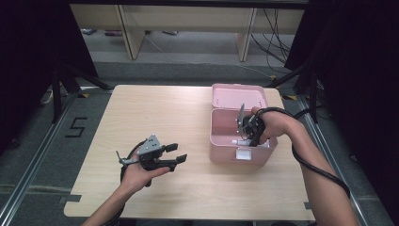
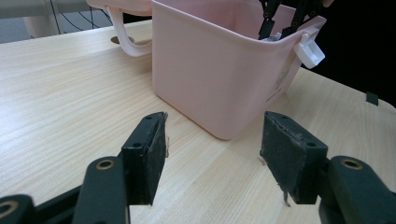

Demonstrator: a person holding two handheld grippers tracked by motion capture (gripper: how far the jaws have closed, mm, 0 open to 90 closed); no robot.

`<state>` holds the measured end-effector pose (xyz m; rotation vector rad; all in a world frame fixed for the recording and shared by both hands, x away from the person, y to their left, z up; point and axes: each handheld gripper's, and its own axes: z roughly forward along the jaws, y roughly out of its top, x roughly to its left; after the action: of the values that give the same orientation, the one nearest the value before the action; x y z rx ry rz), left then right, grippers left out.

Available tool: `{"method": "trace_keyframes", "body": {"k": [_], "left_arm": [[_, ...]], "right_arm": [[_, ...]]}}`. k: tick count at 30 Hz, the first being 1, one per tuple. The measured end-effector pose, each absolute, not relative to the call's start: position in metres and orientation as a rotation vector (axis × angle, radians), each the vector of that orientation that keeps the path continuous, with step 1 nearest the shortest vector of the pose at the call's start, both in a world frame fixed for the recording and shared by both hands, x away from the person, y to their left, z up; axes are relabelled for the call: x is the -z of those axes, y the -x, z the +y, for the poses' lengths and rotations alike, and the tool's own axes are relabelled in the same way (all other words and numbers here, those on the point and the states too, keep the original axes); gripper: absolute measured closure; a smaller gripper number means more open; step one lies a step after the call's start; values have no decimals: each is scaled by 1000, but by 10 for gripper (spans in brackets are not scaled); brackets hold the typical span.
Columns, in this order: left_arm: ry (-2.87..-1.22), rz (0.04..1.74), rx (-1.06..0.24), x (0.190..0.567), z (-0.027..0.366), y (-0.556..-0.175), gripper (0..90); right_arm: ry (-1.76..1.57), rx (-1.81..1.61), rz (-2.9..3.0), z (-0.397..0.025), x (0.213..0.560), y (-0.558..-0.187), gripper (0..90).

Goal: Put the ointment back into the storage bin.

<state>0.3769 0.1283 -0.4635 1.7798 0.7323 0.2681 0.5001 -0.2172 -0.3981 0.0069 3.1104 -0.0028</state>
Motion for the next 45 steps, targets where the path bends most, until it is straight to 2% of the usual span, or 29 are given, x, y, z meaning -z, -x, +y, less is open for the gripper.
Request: {"method": "trace_keyframes", "body": {"k": [3, 27, 35, 41, 45], "left_arm": [[-1777, 727, -265, 464, 128, -377, 399], [-1782, 735, -264, 466, 128, -376, 399], [-1781, 738, -263, 466, 128, -376, 398], [-1782, 732, -264, 465, 126, -376, 403], [-1775, 731, -265, 465, 125, -376, 422]], "right_arm": [[-85, 31, 3120, -217, 398, -497, 706], [-59, 26, 3129, -217, 404, -501, 704], [-151, 23, 3100, -221, 397, -502, 630], [-197, -24, 3067, -224, 389, -501, 661], [-175, -89, 3035, -226, 386, -502, 730]]}}
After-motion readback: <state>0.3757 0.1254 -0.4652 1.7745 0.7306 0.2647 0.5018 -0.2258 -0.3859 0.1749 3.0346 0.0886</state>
